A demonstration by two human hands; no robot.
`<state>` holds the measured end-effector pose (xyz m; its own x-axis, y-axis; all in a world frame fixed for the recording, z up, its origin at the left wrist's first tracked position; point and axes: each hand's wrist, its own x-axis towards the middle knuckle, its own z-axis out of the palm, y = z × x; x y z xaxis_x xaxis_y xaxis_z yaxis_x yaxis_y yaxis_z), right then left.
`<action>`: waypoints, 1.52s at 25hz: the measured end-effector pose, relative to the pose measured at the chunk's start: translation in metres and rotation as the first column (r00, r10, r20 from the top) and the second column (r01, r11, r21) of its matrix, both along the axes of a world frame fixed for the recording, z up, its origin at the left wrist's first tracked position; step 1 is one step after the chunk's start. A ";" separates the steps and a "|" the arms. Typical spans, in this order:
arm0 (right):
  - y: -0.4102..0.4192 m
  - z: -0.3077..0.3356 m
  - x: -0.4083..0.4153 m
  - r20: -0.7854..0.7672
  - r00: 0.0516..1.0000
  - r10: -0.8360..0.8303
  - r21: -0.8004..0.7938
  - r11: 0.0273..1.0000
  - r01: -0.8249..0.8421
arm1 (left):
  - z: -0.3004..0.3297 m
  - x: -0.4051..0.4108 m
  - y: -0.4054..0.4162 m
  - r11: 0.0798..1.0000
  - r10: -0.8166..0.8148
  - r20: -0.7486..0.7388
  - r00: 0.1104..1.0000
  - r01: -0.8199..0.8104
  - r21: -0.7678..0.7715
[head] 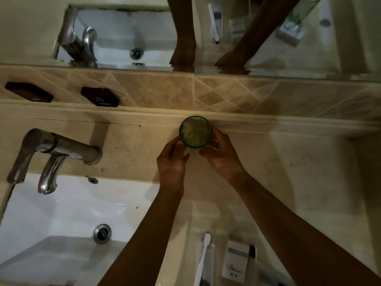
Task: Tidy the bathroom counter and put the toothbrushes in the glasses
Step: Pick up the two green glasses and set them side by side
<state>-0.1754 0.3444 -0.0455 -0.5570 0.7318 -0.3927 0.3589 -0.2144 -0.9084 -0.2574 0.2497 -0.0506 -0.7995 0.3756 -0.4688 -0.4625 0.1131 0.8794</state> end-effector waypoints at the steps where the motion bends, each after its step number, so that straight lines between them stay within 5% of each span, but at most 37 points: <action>1: 0.000 -0.003 -0.001 0.012 1.000 0.002 0.010 1.000 -0.003 | 0.000 0.000 0.000 1.000 0.002 0.000 1.000 -0.002 0.002; 15: -0.011 -0.014 0.015 0.054 0.997 -0.051 -0.029 0.998 0.052 | -0.002 0.007 -0.006 1.000 0.018 0.133 0.991 -0.014 -0.024; 21: -0.056 0.034 0.124 0.137 0.981 -0.141 0.056 0.989 0.134 | 0.021 0.065 -0.062 0.970 -0.202 0.173 0.964 0.222 -0.104; 27: -0.126 0.085 0.280 0.325 0.893 -0.311 0.305 0.928 0.213 | 0.041 0.183 -0.121 0.821 -0.519 0.303 0.799 0.564 -0.081; 32: -0.170 0.076 0.377 0.379 0.700 -0.605 0.472 0.777 0.416 | 0.033 0.268 -0.142 0.604 -0.737 0.355 0.576 0.796 -0.037; 34: -0.182 0.061 0.398 0.387 0.641 -0.663 0.434 0.744 0.507 | 0.029 0.287 -0.138 0.559 -0.774 0.336 0.536 0.829 -0.034; 38: -0.195 0.032 0.404 0.240 0.674 -0.699 0.154 0.712 0.685 | 0.031 0.311 -0.122 0.416 -0.875 0.240 0.421 0.906 -0.072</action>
<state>0.2286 0.1495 -0.0136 0.2354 0.8868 -0.3977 0.3480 -0.4590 -0.8175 0.0538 0.1281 -0.0195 0.0214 0.7396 -0.6727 -0.1246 0.6696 0.7322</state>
